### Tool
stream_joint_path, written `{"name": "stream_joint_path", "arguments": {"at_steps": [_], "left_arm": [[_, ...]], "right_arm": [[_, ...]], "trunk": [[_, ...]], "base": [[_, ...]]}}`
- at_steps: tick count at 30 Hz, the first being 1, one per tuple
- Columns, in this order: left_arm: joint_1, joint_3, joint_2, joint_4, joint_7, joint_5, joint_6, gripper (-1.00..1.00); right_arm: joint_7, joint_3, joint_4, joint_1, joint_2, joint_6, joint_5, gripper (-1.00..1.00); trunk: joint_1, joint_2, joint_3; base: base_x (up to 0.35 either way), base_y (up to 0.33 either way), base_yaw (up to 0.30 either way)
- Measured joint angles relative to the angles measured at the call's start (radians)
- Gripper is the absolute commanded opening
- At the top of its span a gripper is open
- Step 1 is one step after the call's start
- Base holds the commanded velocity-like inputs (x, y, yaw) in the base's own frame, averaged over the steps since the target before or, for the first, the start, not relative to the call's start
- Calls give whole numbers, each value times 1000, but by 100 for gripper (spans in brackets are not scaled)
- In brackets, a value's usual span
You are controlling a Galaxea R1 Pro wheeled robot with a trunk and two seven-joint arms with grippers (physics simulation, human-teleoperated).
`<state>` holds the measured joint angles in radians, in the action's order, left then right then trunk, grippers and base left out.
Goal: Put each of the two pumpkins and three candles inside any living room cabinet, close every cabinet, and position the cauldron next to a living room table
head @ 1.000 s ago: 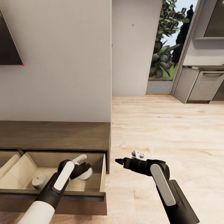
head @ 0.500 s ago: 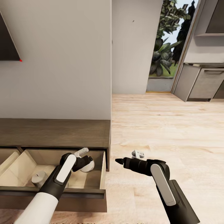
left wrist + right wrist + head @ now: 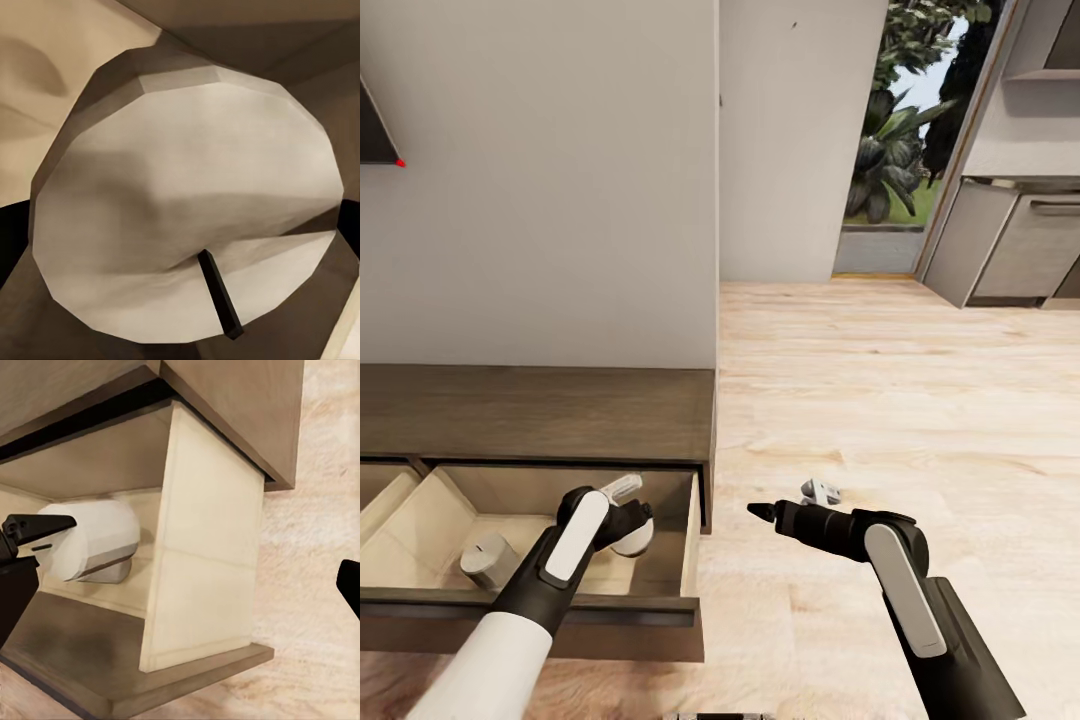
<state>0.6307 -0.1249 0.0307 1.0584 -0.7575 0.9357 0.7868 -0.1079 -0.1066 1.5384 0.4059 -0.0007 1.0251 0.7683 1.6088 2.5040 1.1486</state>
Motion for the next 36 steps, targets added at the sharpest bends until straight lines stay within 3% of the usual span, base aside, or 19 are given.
{"name": "stream_joint_path", "arguments": {"at_steps": [36], "left_arm": [[7,11,-5,8,-2,1,1,-100]], "right_arm": [[8,4,-4,0,-13,1,1,100]], "trunk": [[16,8,139]], "base": [[0,0,0]]}}
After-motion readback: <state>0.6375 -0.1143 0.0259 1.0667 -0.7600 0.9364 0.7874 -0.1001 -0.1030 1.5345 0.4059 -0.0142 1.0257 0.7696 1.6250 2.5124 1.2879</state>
